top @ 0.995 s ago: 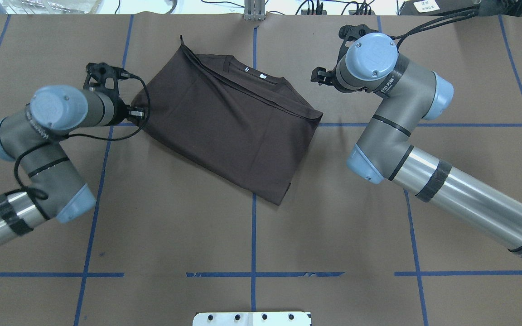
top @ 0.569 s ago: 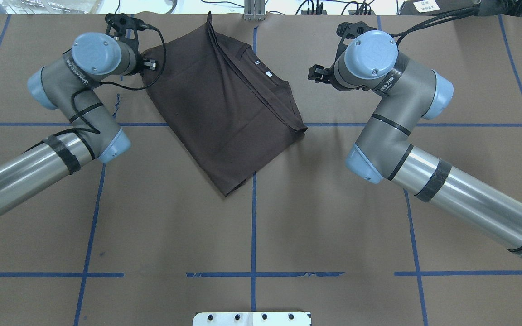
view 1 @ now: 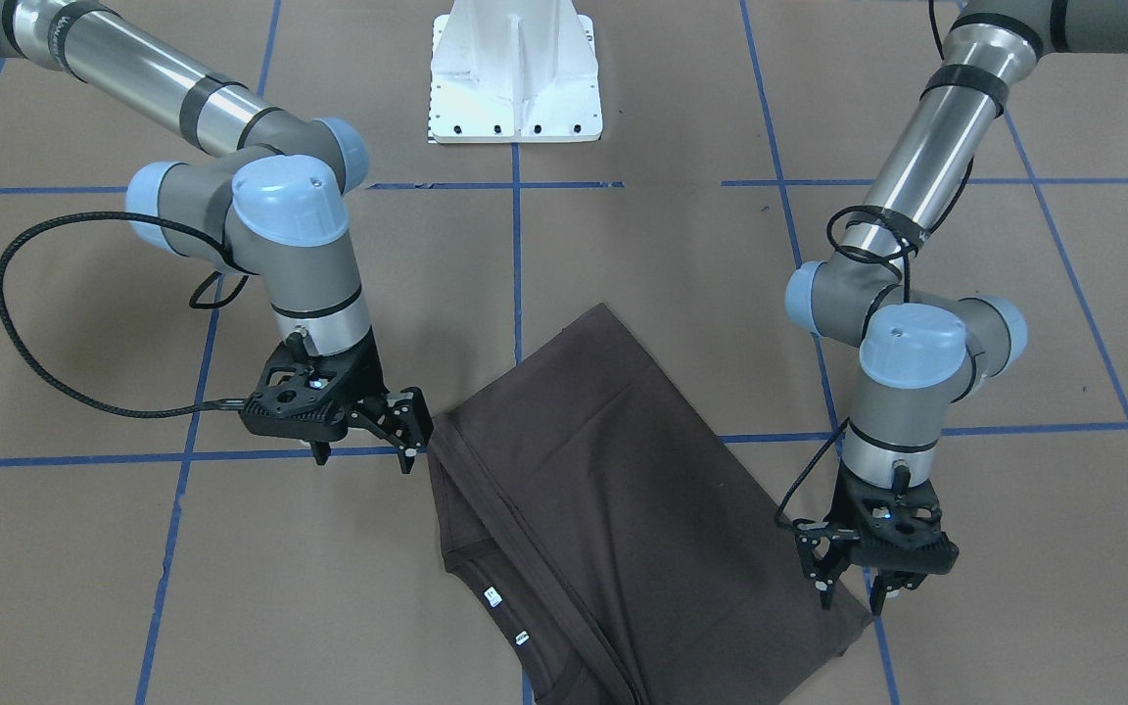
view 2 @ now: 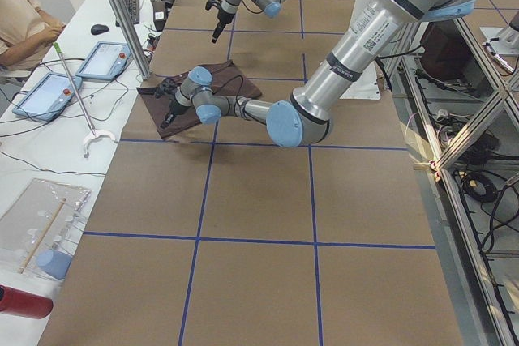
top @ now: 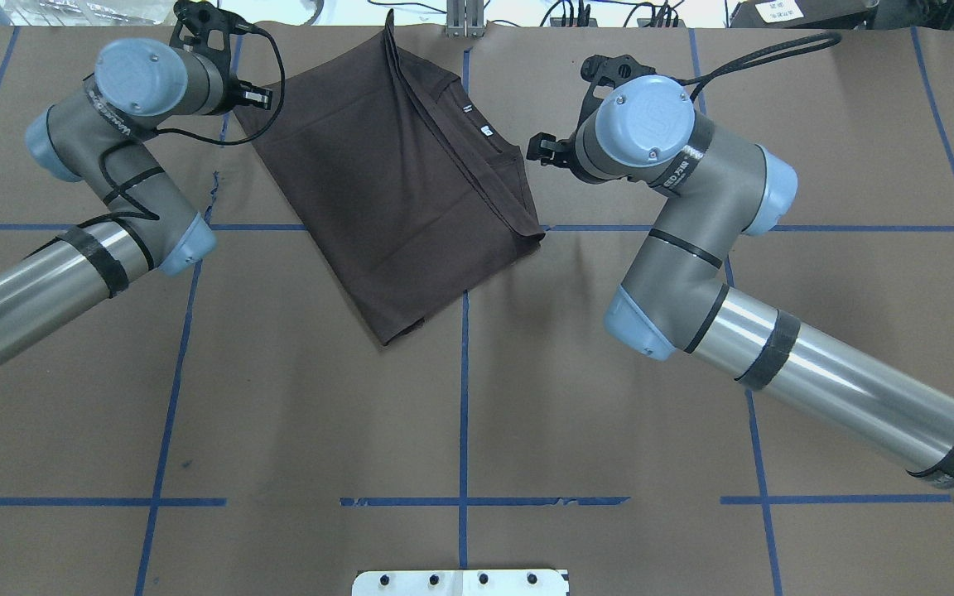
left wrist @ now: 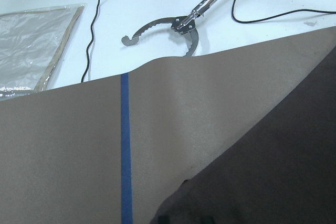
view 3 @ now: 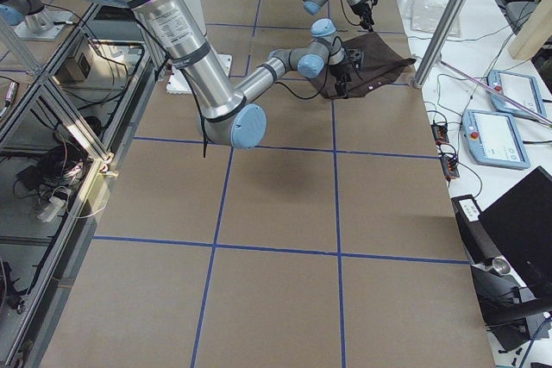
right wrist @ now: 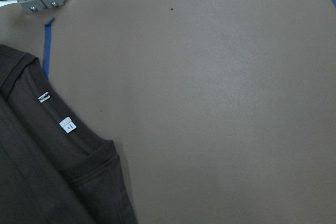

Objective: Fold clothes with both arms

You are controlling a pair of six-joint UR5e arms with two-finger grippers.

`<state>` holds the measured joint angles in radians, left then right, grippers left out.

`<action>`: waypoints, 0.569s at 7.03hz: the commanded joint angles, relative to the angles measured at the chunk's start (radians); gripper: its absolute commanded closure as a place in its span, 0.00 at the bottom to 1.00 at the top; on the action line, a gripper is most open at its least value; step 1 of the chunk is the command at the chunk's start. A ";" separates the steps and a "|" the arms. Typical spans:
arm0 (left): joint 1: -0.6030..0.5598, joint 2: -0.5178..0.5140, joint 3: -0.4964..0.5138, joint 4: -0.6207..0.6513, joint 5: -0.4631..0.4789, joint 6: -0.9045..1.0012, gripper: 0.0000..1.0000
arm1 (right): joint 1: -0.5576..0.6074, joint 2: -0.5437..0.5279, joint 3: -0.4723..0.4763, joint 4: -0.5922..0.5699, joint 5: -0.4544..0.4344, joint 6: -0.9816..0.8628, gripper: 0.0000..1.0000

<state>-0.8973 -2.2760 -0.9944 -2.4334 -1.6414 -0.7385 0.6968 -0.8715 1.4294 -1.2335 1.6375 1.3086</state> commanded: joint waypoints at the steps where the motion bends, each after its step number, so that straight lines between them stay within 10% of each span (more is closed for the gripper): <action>1: -0.020 0.062 -0.102 -0.009 -0.104 0.002 0.00 | -0.035 0.113 -0.113 -0.001 -0.013 0.055 0.20; 4: -0.022 0.069 -0.115 -0.006 -0.109 -0.013 0.00 | -0.069 0.207 -0.265 -0.003 -0.079 0.011 0.38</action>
<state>-0.9179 -2.2110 -1.1058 -2.4403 -1.7482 -0.7437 0.6375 -0.6817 1.2024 -1.2353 1.5786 1.3480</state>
